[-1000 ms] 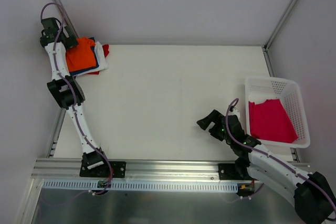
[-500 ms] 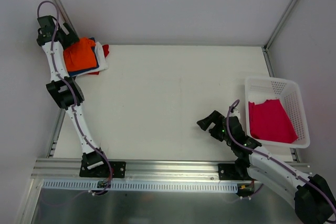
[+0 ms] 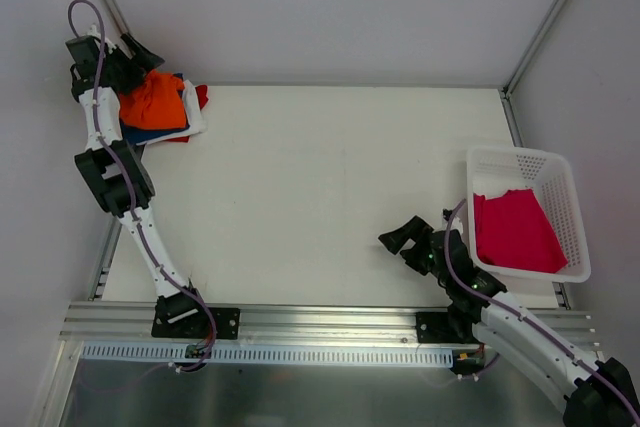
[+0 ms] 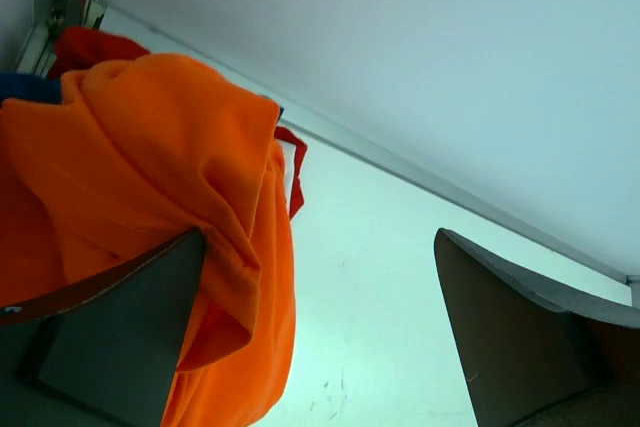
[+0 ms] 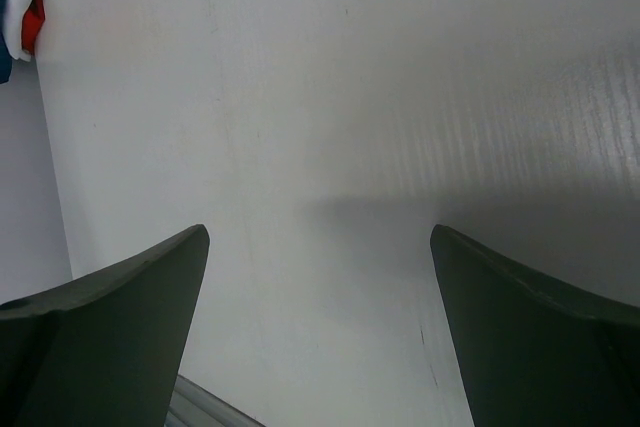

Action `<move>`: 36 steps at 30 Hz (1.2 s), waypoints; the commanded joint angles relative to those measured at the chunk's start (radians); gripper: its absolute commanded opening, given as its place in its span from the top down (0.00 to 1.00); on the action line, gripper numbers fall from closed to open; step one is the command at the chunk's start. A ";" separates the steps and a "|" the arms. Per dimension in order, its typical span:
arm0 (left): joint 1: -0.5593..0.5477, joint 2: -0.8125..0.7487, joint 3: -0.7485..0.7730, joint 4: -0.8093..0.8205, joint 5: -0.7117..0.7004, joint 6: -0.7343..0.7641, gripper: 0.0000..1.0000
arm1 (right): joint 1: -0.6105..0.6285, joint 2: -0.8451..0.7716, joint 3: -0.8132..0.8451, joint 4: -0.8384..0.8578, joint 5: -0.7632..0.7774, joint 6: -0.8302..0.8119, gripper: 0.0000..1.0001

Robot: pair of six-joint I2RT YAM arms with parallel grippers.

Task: Fold and stack the t-shirts
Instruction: Neatly place the folded tshirt to the corner

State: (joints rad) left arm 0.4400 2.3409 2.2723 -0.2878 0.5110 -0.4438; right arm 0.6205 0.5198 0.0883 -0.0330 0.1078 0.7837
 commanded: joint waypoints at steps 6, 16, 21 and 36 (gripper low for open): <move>0.019 -0.216 -0.337 0.588 -0.020 -0.257 0.01 | 0.001 -0.001 -0.036 -0.194 0.003 -0.015 0.00; 0.080 -0.146 -0.487 1.218 -0.095 -0.622 0.01 | 0.002 0.013 -0.058 -0.159 0.000 -0.017 0.01; 0.097 0.153 -0.153 1.473 -0.058 -1.073 0.01 | 0.002 0.066 -0.059 -0.094 -0.016 -0.021 0.01; 0.051 -0.026 -0.448 1.239 0.138 -0.652 0.01 | 0.002 0.213 -0.045 0.056 -0.030 -0.069 0.00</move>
State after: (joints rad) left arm 0.4782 2.3688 1.8923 1.1328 0.5980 -1.1858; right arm 0.6205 0.6910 0.0895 0.1585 0.0914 0.7490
